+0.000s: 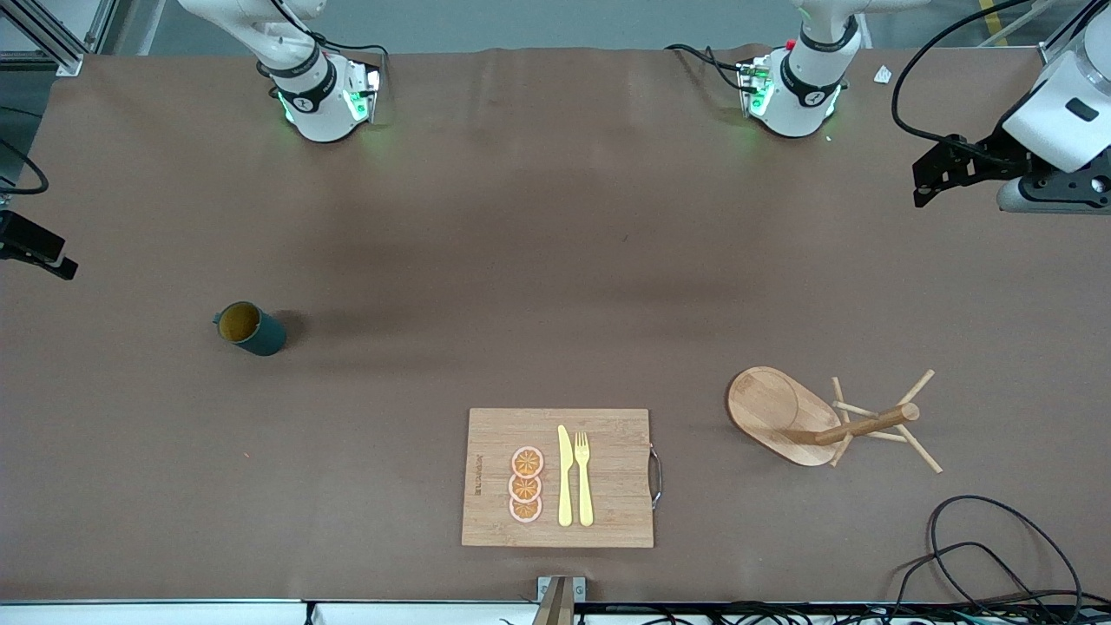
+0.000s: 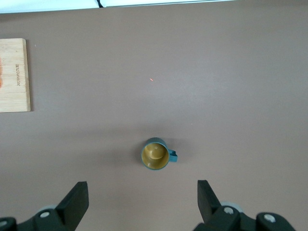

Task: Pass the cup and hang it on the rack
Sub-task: 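Reach the right gripper down to the teal mug's rim, then close the right gripper on the teal mug's rim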

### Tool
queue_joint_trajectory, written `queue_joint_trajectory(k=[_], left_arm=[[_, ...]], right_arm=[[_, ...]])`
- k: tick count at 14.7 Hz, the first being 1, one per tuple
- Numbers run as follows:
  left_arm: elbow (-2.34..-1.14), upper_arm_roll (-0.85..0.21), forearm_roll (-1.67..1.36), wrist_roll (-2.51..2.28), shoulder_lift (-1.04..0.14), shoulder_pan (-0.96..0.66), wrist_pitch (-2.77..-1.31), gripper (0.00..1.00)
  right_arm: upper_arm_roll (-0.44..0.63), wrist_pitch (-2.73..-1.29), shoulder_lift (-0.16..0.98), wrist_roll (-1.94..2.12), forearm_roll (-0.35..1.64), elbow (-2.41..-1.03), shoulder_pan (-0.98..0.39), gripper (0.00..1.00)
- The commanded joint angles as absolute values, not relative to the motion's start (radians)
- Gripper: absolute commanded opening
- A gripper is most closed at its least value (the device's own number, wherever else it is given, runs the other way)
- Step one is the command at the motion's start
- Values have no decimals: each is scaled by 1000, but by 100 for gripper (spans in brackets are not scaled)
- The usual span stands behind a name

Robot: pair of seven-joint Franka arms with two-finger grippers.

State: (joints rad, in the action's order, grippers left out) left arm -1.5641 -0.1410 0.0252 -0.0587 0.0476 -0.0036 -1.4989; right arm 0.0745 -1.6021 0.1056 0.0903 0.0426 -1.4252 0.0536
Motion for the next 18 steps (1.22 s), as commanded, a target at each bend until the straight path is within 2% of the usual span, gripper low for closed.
queue_joint_trajectory(k=[1, 4, 10, 15, 18], left_arm=[[-1548, -147, 23, -51, 37, -3, -1497, 100], [-1551, -147, 23, -51, 37, -2, -1500, 100], [-1549, -149, 32, -51, 46, 0, -1500, 100], [-1555, -149, 32, -51, 46, 3, -1497, 100], [-1569, -147, 32, -49, 51, 3, -1494, 100]], right_arm=[[69, -1609, 115, 89, 52, -1430, 43, 100], [67, -1598, 123, 84, 72, -1446, -5, 100], [69, -1649, 281, -14, 54, -1512, -40, 100], [71, -1914, 296, -28, 18, -1754, -38, 100], [75, -1994, 337, -28, 18, -1801, -34, 100]])
